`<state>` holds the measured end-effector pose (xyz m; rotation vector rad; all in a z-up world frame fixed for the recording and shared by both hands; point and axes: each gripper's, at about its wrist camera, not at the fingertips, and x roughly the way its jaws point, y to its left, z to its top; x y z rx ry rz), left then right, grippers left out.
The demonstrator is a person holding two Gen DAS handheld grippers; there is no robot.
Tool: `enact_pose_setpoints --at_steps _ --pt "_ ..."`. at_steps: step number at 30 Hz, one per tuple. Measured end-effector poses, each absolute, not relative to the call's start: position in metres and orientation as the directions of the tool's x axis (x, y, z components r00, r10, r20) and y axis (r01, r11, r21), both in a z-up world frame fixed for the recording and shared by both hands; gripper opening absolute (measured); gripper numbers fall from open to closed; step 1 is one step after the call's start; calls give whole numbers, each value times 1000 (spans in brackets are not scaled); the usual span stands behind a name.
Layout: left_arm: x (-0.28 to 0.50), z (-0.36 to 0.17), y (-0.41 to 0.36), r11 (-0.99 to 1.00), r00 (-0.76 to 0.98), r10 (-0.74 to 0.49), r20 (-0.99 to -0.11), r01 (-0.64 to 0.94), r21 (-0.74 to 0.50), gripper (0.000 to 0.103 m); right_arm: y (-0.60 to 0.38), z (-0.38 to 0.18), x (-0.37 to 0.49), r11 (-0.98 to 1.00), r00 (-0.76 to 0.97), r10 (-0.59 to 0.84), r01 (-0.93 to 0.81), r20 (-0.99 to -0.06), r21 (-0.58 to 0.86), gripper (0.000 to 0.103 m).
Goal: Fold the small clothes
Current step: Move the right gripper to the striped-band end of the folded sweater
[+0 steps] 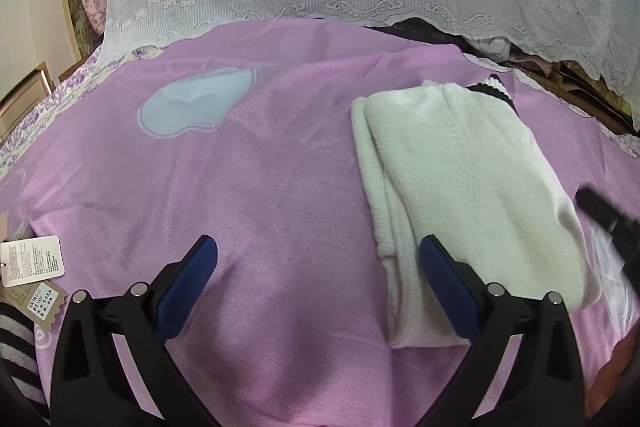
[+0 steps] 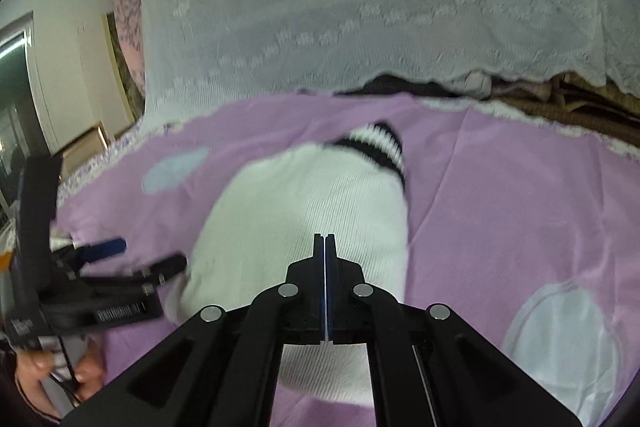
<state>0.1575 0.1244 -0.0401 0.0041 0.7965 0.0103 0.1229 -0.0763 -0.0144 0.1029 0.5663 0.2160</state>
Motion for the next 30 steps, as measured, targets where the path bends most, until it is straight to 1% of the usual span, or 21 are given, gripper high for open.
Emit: enact_pose_setpoints --at_steps 4,6,8,9,10,16,17,18,20,22,26,28,30 --pt "155 -36 115 999 723 28 -691 -1 38 99 -78 -10 138 974 819 227 -189 -527 126 5" --pt "155 -35 112 999 730 28 -683 3 44 99 -77 -15 147 973 803 232 -199 -549 120 11" --pt "157 -35 109 999 734 28 -678 7 49 99 -76 -32 161 967 751 252 -214 -610 136 14" --pt "159 -36 107 999 734 31 -678 8 54 99 -76 -39 164 965 739 260 -215 -622 149 14" --pt "160 -37 106 998 733 30 -679 11 56 99 -79 -42 163 963 751 268 -213 -604 163 14" --pt "161 -41 102 997 738 51 -673 6 82 99 -89 -41 162 946 742 321 -222 -588 236 15" --pt "160 -40 101 996 743 58 -667 4 90 99 -91 -40 160 942 744 332 -225 -579 250 20" --pt "158 -39 100 995 748 65 -660 1 99 99 -93 -37 159 936 748 345 -228 -567 268 36" --pt "156 -37 98 994 755 76 -651 -2 113 99 -102 -30 153 935 780 337 -210 -528 286 57" --pt "153 -37 96 993 761 80 -644 -2 121 99 -108 -24 149 939 803 323 -205 -501 277 58" --pt "148 -33 94 994 774 52 -630 19 106 99 -121 -23 150 935 810 321 -190 -490 299 61" --pt "145 -30 93 996 780 8 -626 49 74 99 -126 -25 154 929 806 330 -184 -491 323 62" --pt "145 -27 93 995 771 -67 -633 100 16 99 -132 -28 156 921 802 340 -179 -491 345 67"
